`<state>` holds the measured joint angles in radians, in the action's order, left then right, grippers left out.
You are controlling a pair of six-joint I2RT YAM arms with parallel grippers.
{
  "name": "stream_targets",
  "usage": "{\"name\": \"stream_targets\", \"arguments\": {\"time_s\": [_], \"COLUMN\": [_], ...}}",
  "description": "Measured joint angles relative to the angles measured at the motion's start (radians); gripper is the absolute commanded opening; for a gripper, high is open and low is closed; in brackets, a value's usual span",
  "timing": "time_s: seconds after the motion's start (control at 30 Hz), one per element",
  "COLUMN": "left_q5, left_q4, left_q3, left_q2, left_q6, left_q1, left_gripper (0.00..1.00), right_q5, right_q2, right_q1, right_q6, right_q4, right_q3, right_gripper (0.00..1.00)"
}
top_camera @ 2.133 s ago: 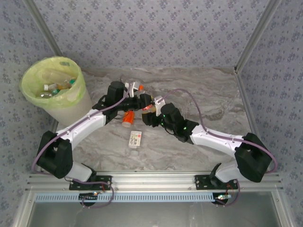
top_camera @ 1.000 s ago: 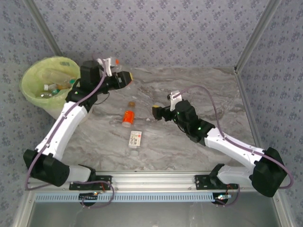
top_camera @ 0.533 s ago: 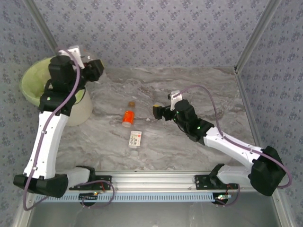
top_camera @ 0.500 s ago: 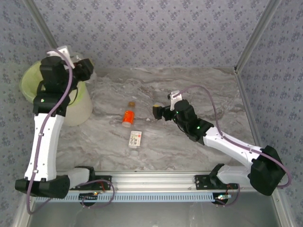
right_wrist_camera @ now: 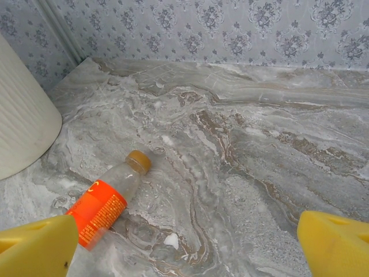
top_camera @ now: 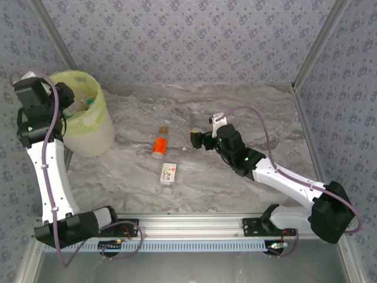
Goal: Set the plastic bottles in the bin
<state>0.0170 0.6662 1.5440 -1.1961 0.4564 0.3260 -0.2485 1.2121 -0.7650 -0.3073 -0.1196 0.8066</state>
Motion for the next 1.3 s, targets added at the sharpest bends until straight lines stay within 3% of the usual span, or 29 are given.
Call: {"name": "stream_targets", "arguments": {"time_s": [0.57,1.1,1.3], "left_q5": [0.088,0.132,0.130], "left_q4": [0.018,0.042,0.059], "left_q3": [0.005,0.166,0.166], "left_q2": [-0.212,-0.252,-0.291], "left_q6": [0.118,0.136,0.129], "left_q1": [0.053,0.117,0.145], "left_gripper": [0.57,0.57,0.81], "right_q5": [-0.002,-0.010,-0.010], "right_q2": [0.000,0.000,0.000], "right_q1": [0.002,0.002,0.002], "right_q6": [-0.019,-0.027,-0.027], "right_q4": [0.027,0.035,0.035], "right_q3": [0.000,0.000,0.000], "right_gripper": [1.00,1.00,1.00]}}
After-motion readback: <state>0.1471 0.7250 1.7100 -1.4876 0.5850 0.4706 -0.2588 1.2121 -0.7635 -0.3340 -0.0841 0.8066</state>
